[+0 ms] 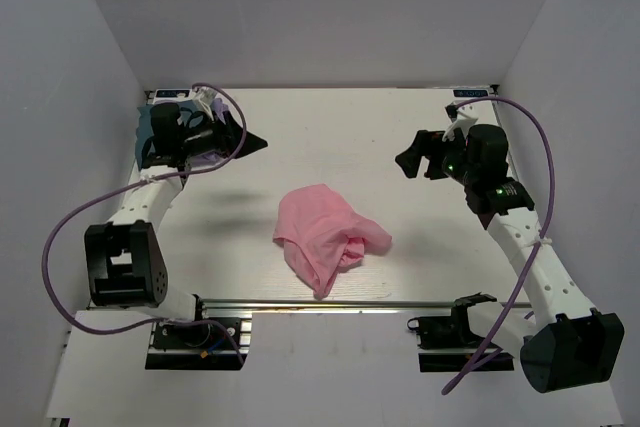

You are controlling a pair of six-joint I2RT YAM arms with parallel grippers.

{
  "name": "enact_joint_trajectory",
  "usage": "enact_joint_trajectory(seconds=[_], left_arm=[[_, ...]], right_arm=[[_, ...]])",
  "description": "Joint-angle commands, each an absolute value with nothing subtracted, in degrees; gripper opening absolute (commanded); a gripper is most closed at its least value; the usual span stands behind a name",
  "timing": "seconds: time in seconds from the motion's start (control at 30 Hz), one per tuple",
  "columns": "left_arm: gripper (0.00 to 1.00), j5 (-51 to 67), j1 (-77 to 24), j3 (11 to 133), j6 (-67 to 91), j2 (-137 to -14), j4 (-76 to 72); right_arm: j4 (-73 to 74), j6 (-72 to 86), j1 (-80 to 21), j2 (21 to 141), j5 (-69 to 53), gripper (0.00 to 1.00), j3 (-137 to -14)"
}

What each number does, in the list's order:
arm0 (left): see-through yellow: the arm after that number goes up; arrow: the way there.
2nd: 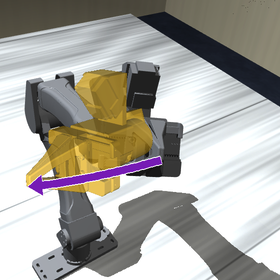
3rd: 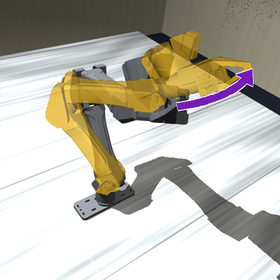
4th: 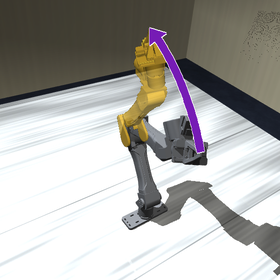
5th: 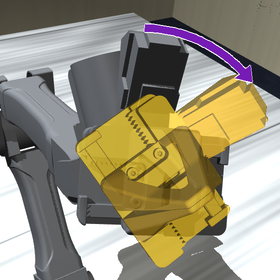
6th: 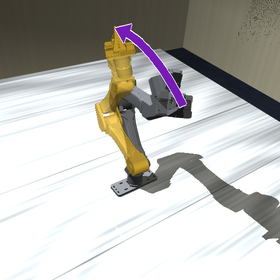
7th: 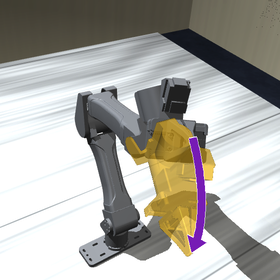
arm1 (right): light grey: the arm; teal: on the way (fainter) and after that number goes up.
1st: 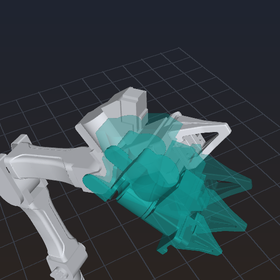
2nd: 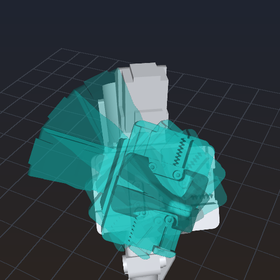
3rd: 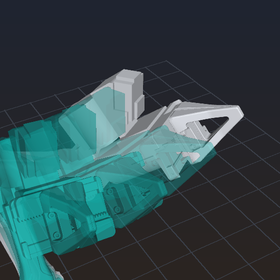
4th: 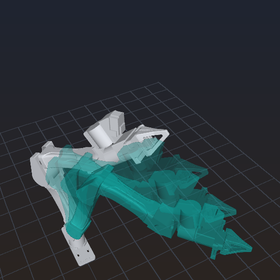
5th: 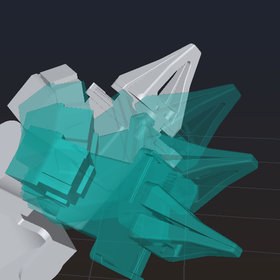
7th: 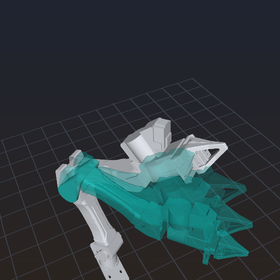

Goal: Fold and stack the t-shirts
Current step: Flatten out the tshirt

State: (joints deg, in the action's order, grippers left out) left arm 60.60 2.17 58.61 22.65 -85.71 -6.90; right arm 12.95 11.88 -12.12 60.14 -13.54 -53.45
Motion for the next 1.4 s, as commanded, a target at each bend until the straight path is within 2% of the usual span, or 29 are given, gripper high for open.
enact_joint_trajectory(seconds=[0.0,0.13,0.23,0.5,0.7,0.8,0.83,0.93,0.97,1.03,1.07,1.17,1.23,1.27,1.3,1.37], left_arm=[[0.99,48.3,0.8,58.7,16.3,-75.5,2.5],[0.99,38.6,-2.7,49.4,15.6,-67.4,5.5],[0.99,32.4,-7.2,44.8,16.8,-65.9,6.8],[0.97,20.0,-23.4,44.7,16.7,-77.2,12.2],[0.94,13.4,-28.7,44.8,17.9,-81.3,12.7],[0.81,11.8,-30.1,44.8,19.2,-83.1,12.7],[0.71,10.3,-31.0,44.8,19.9,-83.6,12.7],[0.52,8.8,-32.2,44.8,20.6,-84.9,13.9],[0.35,7.9,-32.8,45.5,21.1,-84.9,14.7],[0.16,7.2,-32.8,46.1,21.6,-84.9,15.3],[0.0,6.7,-33.5,46.6,21.6,-84.2,15.3],[0.0,6.7,-34.0,47.1,21.6,-83.5,15.3],[0.0,6.7,-34.6,48.2,21.6,-83.0,15.8],[0.0,6.7,-35.2,48.2,21.6,-83.0,15.8],[0.0,6.7,-35.2,48.8,21.6,-83.0,15.8],[0.0,6.7,-35.8,49.5,21.1,-81.9,15.8]], right_arm=[[9.6,13.8,-12.1,59.7,-19.5,0.9,-52.0],[9.2,14.5,-12.1,60.9,-25.0,0.9,-48.4],[12.7,14.8,-12.4,64.0,-28.5,0.9,-48.1],[13.1,13.6,-14.0,64.2,-28.7,0.9,-40.4],[14.5,12.9,-16.7,66.8,-25.0,0.9,-38.4],[13.2,13.3,-18.3,68.3,-24.7,0.89,-37.2],[12.9,13.4,-18.5,69.0,-23.7,0.89,-36.9],[11.6,13.4,-20.3,71.1,-20.3,0.88,-35.8],[10.6,13.0,-20.5,72.1,-20.2,0.88,-35.8],[8.9,12.3,-21.8,74.4,-20.0,0.86,-35.5],[8.5,12.0,-22.1,75.1,-20.0,0.85,-35.6],[6.7,12.5,-24.4,77.8,-20.3,0.8,-36.1],[5.3,12.9,-25.5,79.1,-22.4,0.63,-36.6],[4.5,13.4,-25.7,79.9,-23.6,0.51,-37.0],[4.0,13.6,-26.3,80.3,-24.3,0.25,-37.3],[3.7,14.3,-26.8,80.3,-27.0,0.0,-38.7]])
